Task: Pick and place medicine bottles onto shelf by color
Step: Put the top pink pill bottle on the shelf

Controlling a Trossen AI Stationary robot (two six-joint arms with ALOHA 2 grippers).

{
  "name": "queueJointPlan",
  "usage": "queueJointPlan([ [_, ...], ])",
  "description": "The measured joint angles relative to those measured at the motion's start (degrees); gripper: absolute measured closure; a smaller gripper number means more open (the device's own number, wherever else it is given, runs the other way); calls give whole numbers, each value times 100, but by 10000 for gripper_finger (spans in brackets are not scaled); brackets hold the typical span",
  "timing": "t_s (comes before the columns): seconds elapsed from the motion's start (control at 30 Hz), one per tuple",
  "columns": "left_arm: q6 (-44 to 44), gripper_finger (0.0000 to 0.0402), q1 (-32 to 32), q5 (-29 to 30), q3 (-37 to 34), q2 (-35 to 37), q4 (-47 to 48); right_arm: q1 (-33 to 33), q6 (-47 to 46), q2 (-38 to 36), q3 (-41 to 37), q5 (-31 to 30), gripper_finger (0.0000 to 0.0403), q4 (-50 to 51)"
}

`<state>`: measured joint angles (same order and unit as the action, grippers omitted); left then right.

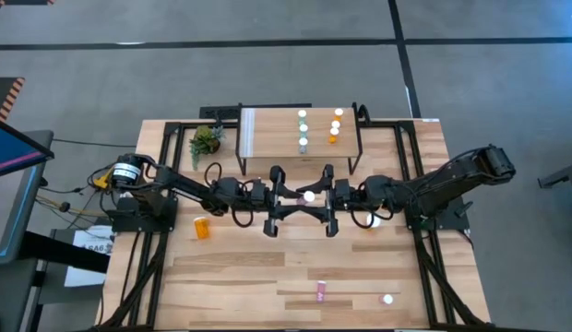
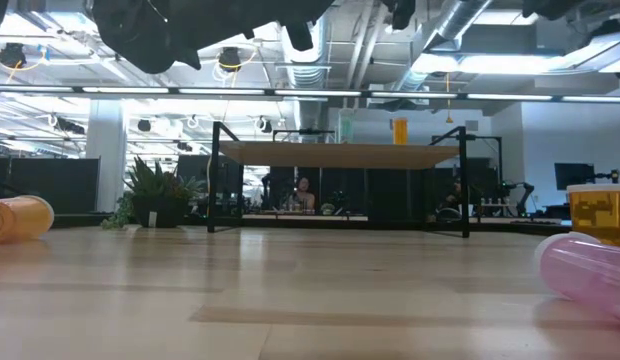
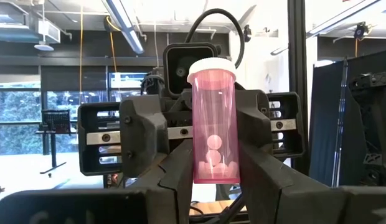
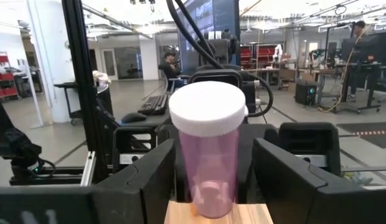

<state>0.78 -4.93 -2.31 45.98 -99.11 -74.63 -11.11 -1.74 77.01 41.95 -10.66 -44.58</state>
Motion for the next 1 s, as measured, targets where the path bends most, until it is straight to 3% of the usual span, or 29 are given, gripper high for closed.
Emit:
queueJointPlan([
  [0.8, 21, 306, -63, 4, 0, 0, 23, -50, 25, -323, -11, 16, 169, 496],
  [1.0, 24, 306, -62, 12, 0, 0, 31, -50, 24, -326, -9, 16, 203, 520],
])
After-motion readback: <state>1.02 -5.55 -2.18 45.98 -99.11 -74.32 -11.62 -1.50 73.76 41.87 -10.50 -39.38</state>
